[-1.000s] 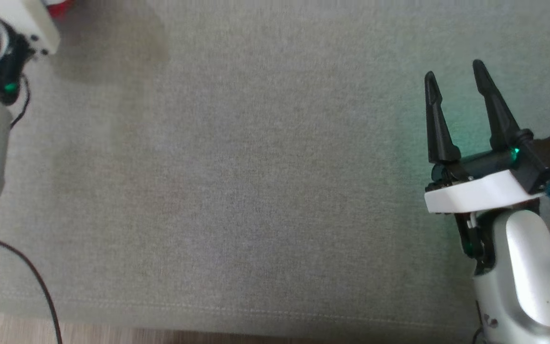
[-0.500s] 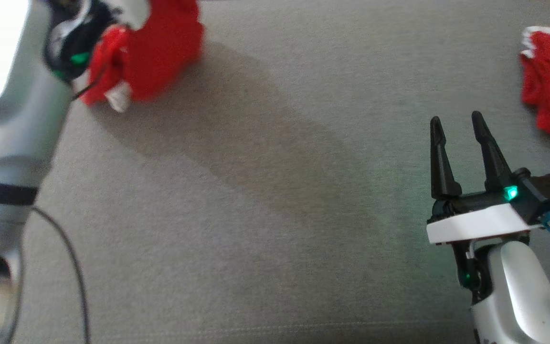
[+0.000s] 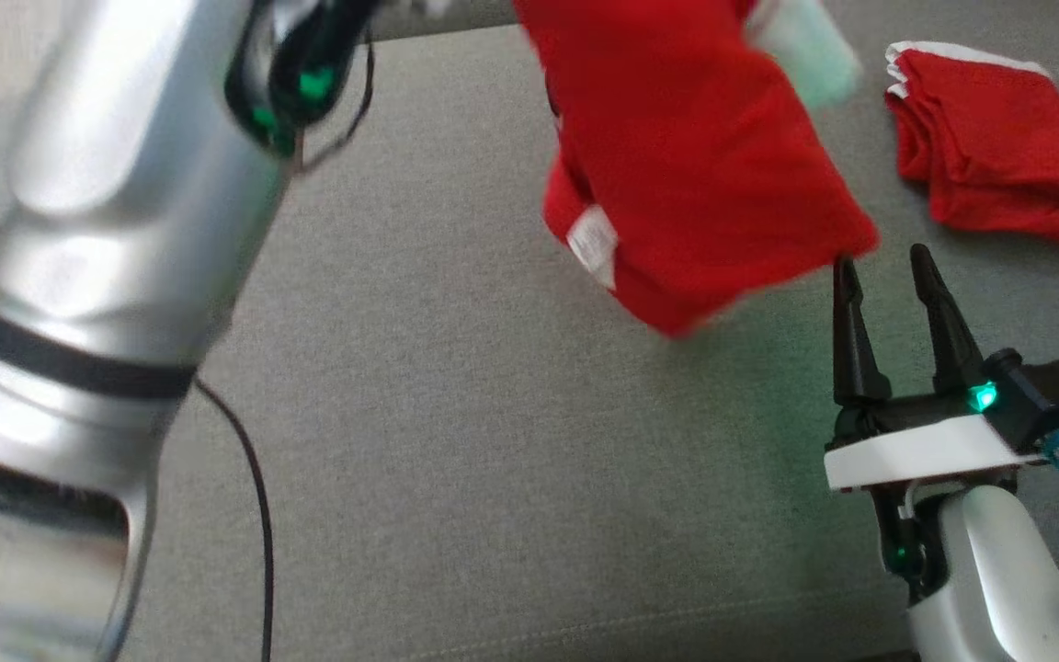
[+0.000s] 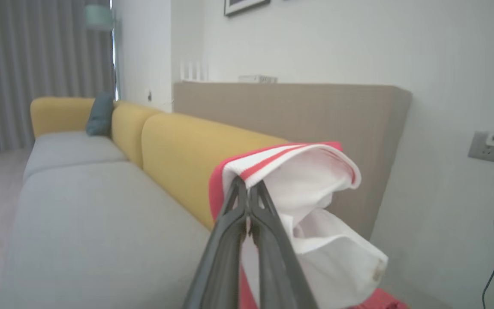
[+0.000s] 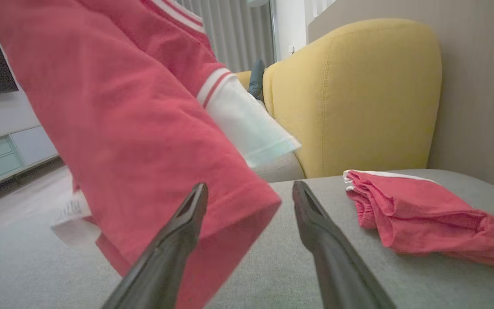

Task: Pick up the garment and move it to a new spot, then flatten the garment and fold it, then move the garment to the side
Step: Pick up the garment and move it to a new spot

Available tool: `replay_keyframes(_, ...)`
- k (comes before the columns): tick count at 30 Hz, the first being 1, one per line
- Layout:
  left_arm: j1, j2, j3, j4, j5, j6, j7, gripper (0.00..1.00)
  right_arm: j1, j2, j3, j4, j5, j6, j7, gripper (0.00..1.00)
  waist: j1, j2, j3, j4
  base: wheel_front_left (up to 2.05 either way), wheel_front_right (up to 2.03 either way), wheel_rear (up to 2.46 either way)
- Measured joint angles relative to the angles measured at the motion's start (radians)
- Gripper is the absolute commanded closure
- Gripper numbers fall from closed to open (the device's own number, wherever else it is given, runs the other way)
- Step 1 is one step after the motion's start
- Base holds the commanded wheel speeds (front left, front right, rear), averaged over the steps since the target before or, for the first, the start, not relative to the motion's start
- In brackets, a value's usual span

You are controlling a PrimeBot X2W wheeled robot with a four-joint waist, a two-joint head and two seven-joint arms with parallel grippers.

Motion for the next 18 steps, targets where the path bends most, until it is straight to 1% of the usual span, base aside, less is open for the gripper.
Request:
replay_keyframes(2, 0.058, 0.009, -0.001, 0.014, -0.002, 0.020, 0.000, 1.00, 0.000, 0.000, -0.002, 0.006, 0.000, 0.000, 0.000, 0.00, 0.0000, 0.0000, 0.012, 0.003, 0.00, 0.00, 0.00)
replay_keyframes(5, 0.197, 0.030, -0.004, 0.074, -0.010, 0.050, -0.007, 1.00, -0.001, 0.000, -0.002, 0.018, 0.000, 0.000, -0.009, 0.00, 0.0000, 0.0000, 0.026, 0.013, 0.00, 0.00, 0.00)
replay_keyframes(8, 0.336, 0.053, 0.001, 0.144, -0.028, 0.080, -0.040, 1.00, -0.005, 0.000, -0.001, 0.026, 0.003, 0.000, -0.009, 0.00, 0.0000, 0.0000, 0.035, 0.024, 0.00, 0.00, 0.00)
replay_keyframes(10, 0.399, 0.059, 0.024, 0.182, -0.044, 0.100, -0.083, 1.00, -0.013, 0.000, 0.000, 0.031, 0.003, 0.000, -0.010, 0.00, 0.0000, 0.0000, 0.038, 0.032, 0.00, 0.00, 0.00)
replay_keyframes(12, 0.437, 0.058, 0.047, 0.200, -0.056, 0.110, -0.133, 1.00, -0.019, 0.001, 0.001, 0.032, 0.003, 0.000, -0.010, 0.00, 0.0000, 0.0000, 0.037, 0.039, 0.00, 0.00, 0.00)
replay_keyframes(14, 0.460, 0.056, 0.066, 0.208, -0.073, 0.111, -0.171, 1.00, -0.019, 0.001, 0.001, 0.037, 0.003, 0.000, -0.010, 0.00, 0.0000, 0.0000, 0.035, 0.045, 0.00, 0.00, 0.00)
replay_keyframes(18, 0.515, 0.051, 0.092, 0.211, -0.081, 0.137, -0.249, 1.00, -0.018, 0.001, 0.000, 0.047, 0.003, 0.000, -0.010, 0.00, 0.0000, 0.0000, 0.027, 0.057, 0.00, 0.00, 0.00)
